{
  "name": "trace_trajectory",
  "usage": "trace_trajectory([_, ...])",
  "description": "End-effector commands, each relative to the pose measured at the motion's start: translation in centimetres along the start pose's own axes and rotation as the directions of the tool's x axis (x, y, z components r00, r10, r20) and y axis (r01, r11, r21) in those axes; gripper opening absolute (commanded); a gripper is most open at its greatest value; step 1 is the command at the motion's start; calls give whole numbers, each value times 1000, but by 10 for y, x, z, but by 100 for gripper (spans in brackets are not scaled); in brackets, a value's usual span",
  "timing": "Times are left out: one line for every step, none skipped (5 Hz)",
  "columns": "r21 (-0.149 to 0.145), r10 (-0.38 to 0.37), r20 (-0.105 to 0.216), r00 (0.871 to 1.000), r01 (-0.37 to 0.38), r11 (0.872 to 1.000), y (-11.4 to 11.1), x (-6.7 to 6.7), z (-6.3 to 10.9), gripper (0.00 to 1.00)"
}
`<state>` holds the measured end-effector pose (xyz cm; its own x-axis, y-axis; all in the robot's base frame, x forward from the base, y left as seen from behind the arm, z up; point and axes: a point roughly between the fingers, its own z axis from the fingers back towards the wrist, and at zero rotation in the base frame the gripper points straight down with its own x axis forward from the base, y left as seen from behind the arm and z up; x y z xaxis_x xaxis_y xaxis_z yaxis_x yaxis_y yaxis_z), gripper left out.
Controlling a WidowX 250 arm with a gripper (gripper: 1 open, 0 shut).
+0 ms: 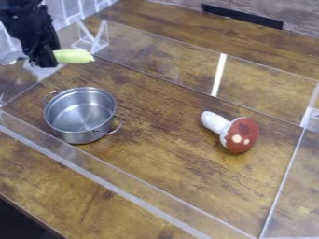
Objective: Move the green spoon to the left
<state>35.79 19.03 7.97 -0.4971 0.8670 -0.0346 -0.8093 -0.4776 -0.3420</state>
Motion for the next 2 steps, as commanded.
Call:
trace_trajectory([-28,79,23,997,-79,997,-4,7,6,0])
trace_trajectory([-10,73,16,997,-73,997,-3,2,1,0])
